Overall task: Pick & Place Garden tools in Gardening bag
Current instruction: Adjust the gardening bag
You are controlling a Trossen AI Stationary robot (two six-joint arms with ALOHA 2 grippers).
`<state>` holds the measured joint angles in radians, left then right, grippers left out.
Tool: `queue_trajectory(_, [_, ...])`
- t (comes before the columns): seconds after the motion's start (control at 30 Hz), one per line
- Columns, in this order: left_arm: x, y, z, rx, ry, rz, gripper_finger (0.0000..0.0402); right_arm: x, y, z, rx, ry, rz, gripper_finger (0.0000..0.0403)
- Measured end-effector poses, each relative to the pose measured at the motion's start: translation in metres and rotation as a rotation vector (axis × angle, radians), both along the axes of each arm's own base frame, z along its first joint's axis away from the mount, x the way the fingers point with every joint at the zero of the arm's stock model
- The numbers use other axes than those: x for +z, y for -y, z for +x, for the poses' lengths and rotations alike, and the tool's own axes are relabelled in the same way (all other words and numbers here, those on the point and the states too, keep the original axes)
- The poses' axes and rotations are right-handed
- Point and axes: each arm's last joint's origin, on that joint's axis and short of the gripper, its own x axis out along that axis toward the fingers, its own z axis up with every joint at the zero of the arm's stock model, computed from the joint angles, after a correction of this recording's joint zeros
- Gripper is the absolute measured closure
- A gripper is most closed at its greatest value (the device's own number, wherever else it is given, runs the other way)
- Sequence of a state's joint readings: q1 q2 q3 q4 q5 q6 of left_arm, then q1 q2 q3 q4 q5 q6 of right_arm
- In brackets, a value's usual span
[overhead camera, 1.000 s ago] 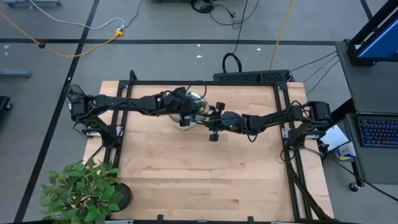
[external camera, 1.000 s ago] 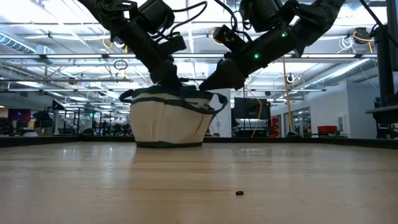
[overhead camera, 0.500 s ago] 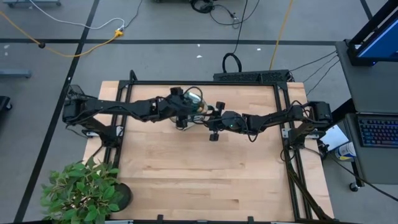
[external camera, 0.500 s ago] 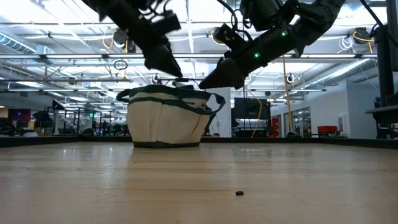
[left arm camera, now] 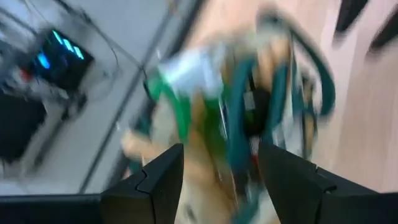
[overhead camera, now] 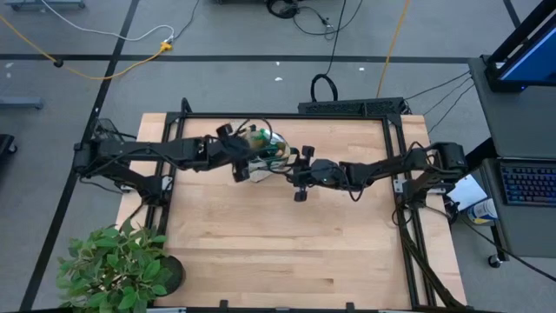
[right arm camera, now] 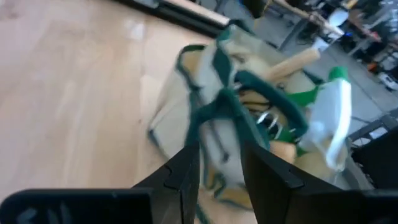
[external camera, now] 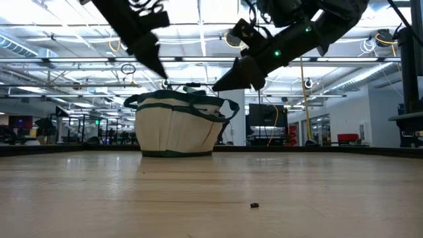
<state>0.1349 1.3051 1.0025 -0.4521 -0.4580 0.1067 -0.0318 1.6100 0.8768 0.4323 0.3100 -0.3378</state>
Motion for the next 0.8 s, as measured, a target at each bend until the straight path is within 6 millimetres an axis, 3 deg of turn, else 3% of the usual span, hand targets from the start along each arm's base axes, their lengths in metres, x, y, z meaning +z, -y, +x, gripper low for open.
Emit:
queue_trajectory(0.17, [-0.015,0.001,-0.009,-0.010,-0.185,-0.019,0.0190,0.002,-0.002,0.000,0.045,-0.029,-0.102,0.0291])
queue_trajectory(0.37, [-0.020,0.003,-0.014,-0.159,-0.343,0.009,0.0190,-0.002,0.017,-0.002,0.192,-0.135,-0.264,0.0291])
queue_trajectory(0.57, [-0.019,0.001,-0.005,-0.281,-0.277,-0.012,0.0190,-0.001,0.038,-0.004,0.277,-0.095,-0.213,0.0291])
queue_trajectory(0.8, [-0.025,-0.007,0.008,-0.379,-0.224,-0.056,0.0190,0.000,0.050,-0.006,0.226,-0.072,-0.164,0.0291])
